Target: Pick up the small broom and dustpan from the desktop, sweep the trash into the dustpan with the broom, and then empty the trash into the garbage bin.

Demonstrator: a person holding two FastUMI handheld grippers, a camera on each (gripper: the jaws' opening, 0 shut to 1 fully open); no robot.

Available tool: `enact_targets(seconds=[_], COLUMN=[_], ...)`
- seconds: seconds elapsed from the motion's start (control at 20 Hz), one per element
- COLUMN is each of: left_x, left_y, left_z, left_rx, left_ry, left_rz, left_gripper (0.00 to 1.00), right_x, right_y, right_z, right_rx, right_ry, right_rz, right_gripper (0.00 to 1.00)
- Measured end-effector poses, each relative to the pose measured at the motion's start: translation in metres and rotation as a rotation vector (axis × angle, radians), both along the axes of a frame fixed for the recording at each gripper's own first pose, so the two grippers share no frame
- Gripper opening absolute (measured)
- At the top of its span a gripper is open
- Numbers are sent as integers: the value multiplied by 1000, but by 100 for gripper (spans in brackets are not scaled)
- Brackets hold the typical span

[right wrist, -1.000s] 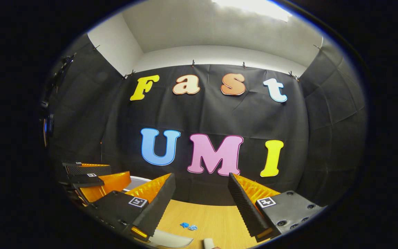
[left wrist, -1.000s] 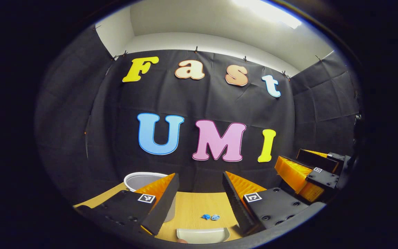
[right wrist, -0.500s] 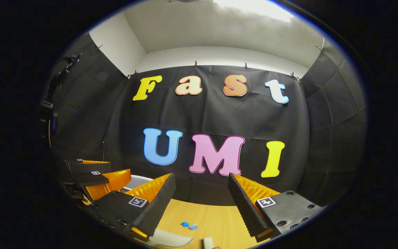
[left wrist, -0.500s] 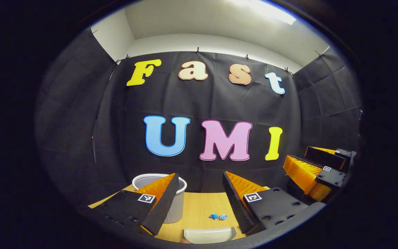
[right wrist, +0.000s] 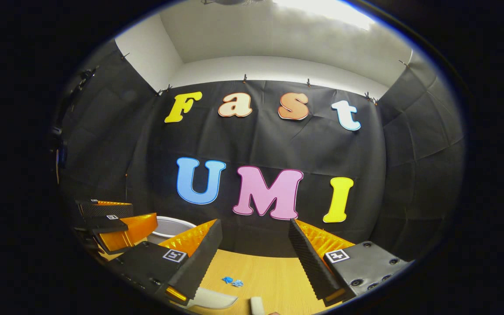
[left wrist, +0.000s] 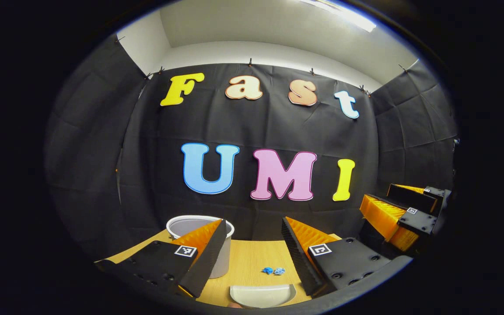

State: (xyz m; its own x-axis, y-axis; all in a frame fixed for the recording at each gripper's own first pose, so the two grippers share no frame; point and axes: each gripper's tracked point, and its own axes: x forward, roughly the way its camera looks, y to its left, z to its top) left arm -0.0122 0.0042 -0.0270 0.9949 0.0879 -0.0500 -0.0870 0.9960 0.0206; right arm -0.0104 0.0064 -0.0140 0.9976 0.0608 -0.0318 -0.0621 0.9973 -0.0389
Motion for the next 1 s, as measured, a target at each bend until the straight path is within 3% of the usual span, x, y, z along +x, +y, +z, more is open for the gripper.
enact_targets(seconds=[0.55,0.8,1.0], left_x=[6,5,-8], left_y=[-18,-27,-26], left_z=[-47,-110,-182], left_rx=[-66,-112,-99], left_ry=[133,309,518], left_rz=[-62,-70,-43], left_gripper=[76,76,76], right_x=[1,-8,-15], right_y=[-18,-19,-33], right_z=[-3,-12,-23], right_rx=[7,-3,-37], right_ry=[1,16,37], right_rz=[-31,-21,-29], right_gripper=[99,99,99])
